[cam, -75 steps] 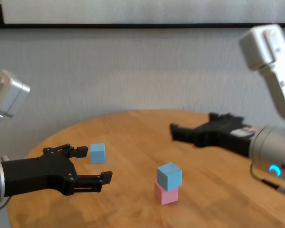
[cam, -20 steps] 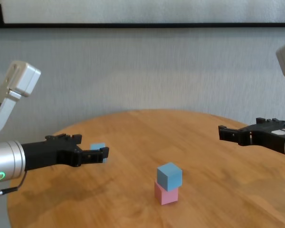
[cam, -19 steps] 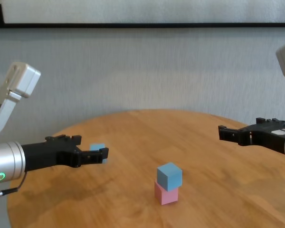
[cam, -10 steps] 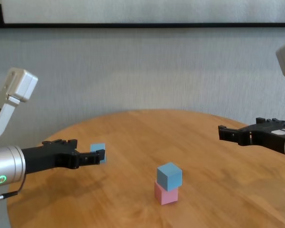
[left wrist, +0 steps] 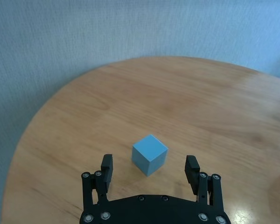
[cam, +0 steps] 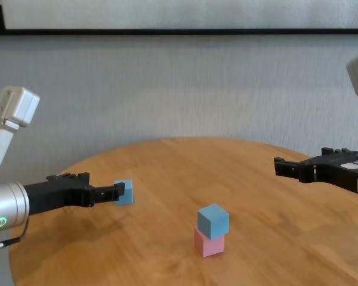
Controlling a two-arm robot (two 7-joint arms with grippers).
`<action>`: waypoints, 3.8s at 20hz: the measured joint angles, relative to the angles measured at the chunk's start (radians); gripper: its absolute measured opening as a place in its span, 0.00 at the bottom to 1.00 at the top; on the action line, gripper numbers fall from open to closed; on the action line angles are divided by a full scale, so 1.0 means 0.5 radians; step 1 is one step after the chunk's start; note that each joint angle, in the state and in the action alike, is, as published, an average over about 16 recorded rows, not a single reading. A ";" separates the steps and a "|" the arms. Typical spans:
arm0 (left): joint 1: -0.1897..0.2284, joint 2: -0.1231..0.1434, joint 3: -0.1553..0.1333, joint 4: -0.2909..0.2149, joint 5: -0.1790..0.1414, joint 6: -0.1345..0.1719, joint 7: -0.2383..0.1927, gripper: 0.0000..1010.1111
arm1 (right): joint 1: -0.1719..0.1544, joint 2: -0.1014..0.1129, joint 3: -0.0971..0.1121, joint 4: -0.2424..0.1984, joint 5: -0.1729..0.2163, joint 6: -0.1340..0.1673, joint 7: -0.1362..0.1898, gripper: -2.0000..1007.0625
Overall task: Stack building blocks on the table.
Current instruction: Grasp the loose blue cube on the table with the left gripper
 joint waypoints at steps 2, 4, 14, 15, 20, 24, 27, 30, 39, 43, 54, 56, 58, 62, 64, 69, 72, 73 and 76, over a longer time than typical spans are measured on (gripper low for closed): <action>-0.014 -0.010 -0.007 0.028 0.004 -0.008 -0.001 0.99 | 0.000 0.000 0.000 0.000 0.000 0.000 0.000 1.00; -0.029 -0.021 -0.012 0.057 0.011 -0.014 -0.004 0.99 | 0.000 0.000 0.000 0.000 0.000 0.000 0.000 1.00; -0.129 -0.089 0.008 0.216 0.078 -0.042 -0.043 0.99 | 0.000 0.000 0.000 0.000 0.000 0.000 0.000 1.00; -0.141 -0.097 0.011 0.235 0.086 -0.045 -0.048 0.99 | 0.000 0.000 0.000 0.000 0.000 0.000 0.000 1.00; -0.198 -0.131 0.025 0.327 0.124 -0.062 -0.069 0.99 | 0.000 0.000 0.000 0.000 0.000 0.000 0.000 1.00; -0.251 -0.159 0.028 0.422 0.146 -0.089 -0.088 0.99 | 0.000 0.000 0.000 0.000 0.000 0.000 0.000 1.00; -0.297 -0.181 0.025 0.509 0.161 -0.119 -0.103 0.99 | 0.000 0.000 0.000 0.000 0.000 0.000 0.000 1.00; -0.346 -0.203 0.021 0.601 0.174 -0.154 -0.119 0.99 | 0.000 0.000 0.000 0.000 0.000 0.000 0.000 1.00; -0.515 -0.270 0.001 0.945 0.198 -0.294 -0.174 0.99 | 0.000 0.000 0.000 0.000 0.000 0.000 0.000 1.00; -0.622 -0.304 0.047 1.166 0.152 -0.393 -0.200 0.99 | 0.000 0.000 0.000 0.000 0.000 0.000 0.000 1.00; -0.795 -0.356 0.153 1.528 0.041 -0.563 -0.236 0.99 | 0.000 0.000 0.000 0.000 0.000 0.000 0.000 1.00; -0.795 -0.356 0.154 1.526 0.040 -0.563 -0.234 0.99 | 0.000 0.000 0.000 0.000 0.000 0.000 0.000 1.00; -0.779 -0.351 0.135 1.495 0.058 -0.548 -0.231 0.99 | 0.000 0.000 0.000 0.000 0.000 0.000 0.000 1.00; -0.750 -0.343 0.103 1.438 0.090 -0.520 -0.227 0.99 | 0.000 0.000 0.000 0.000 0.000 0.000 0.000 1.00; -0.739 -0.340 0.091 1.416 0.102 -0.510 -0.225 0.99 | 0.000 0.000 0.000 0.000 0.000 0.000 0.000 1.00; -0.697 -0.324 0.084 1.326 0.114 -0.471 -0.206 0.99 | 0.000 0.000 0.000 0.000 0.000 0.000 0.000 1.00; -0.641 -0.299 0.095 1.202 0.115 -0.417 -0.183 0.99 | 0.000 0.000 0.000 0.000 0.000 0.000 0.000 1.00; -0.621 -0.290 0.099 1.157 0.116 -0.397 -0.175 0.99 | 0.000 0.000 0.000 0.000 0.000 0.000 0.000 1.00; -0.561 -0.263 0.111 1.021 0.121 -0.335 -0.151 0.99 | 0.000 0.000 0.000 0.000 0.000 0.000 0.000 1.00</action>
